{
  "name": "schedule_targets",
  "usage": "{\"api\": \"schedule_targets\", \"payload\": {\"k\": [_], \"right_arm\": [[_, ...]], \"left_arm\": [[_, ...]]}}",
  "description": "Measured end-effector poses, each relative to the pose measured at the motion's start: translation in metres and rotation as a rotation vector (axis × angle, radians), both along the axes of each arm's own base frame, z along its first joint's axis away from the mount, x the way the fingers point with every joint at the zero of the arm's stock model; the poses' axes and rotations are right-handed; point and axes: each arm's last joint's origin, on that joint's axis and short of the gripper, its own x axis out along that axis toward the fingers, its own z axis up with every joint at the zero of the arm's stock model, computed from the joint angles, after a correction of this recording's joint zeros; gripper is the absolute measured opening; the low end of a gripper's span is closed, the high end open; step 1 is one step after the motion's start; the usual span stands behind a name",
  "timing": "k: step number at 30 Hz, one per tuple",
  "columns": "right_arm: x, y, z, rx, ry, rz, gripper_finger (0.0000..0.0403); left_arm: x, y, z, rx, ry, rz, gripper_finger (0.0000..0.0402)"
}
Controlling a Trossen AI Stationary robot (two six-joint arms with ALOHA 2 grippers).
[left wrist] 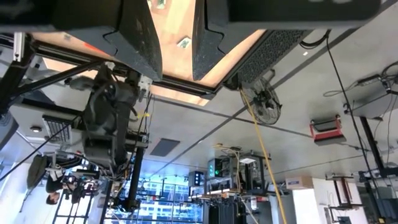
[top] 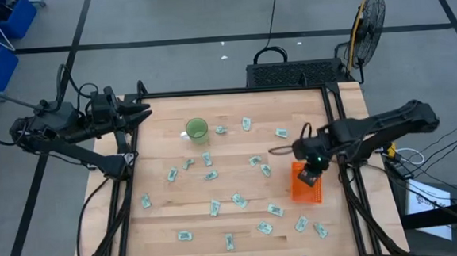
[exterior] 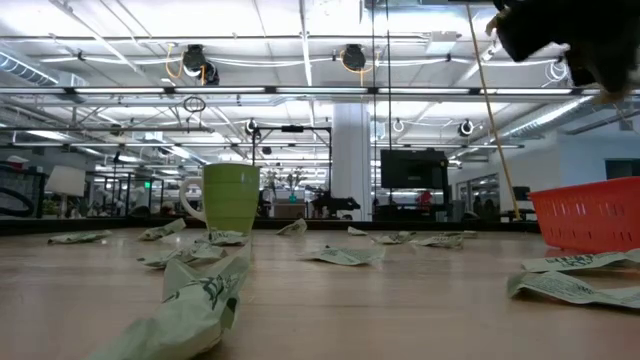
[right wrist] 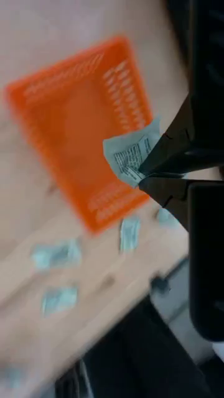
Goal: Pick and place Stevia / Truvia into bins
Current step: Put the stevia packet into the orange basket
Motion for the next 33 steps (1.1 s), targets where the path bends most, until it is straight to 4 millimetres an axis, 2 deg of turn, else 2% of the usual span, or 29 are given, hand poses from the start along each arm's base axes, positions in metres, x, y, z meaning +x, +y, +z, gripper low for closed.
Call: {"api": "schedule_targets", "payload": {"k": [5,9,12,17,23,28,30,33], "right_arm": [[-0.001,0.012,-0.037,0.017,0.039,0.022,0.0020],[-0.009,0.007,-0.063,-0.071,0.102,-0.012,0.0045],[-0.013,0.004,-0.073,-0.074,0.141,-0.059,0.0064],[-0.012,0.002,-0.071,-0.062,0.123,-0.050,0.0090],[0.006,-0.012,-0.041,-0.090,-0.045,-0.061,0.0092],[0.025,-0.043,-0.018,-0.400,-0.263,-0.020,0.0093],[0.031,-0.059,-0.017,-0.502,-0.316,0.031,0.0098],[0.035,-0.086,-0.024,-0.555,-0.289,0.048,0.0119]], "left_arm": [[0.002,-0.001,-0.001,0.015,0.013,-0.002,0.0093],[0.005,-0.001,-0.001,0.033,0.026,-0.004,0.0093],[0.007,-0.002,-0.002,0.036,0.032,-0.005,0.0093],[0.009,-0.002,-0.003,0.052,0.043,-0.007,0.0093],[0.011,-0.003,-0.003,0.053,0.047,-0.006,0.0093],[0.012,-0.003,-0.003,0.051,0.043,-0.007,0.0093],[0.013,-0.003,-0.003,0.048,0.044,-0.006,0.0093],[0.014,-0.004,-0.003,0.046,0.046,-0.006,0.0093]]}}
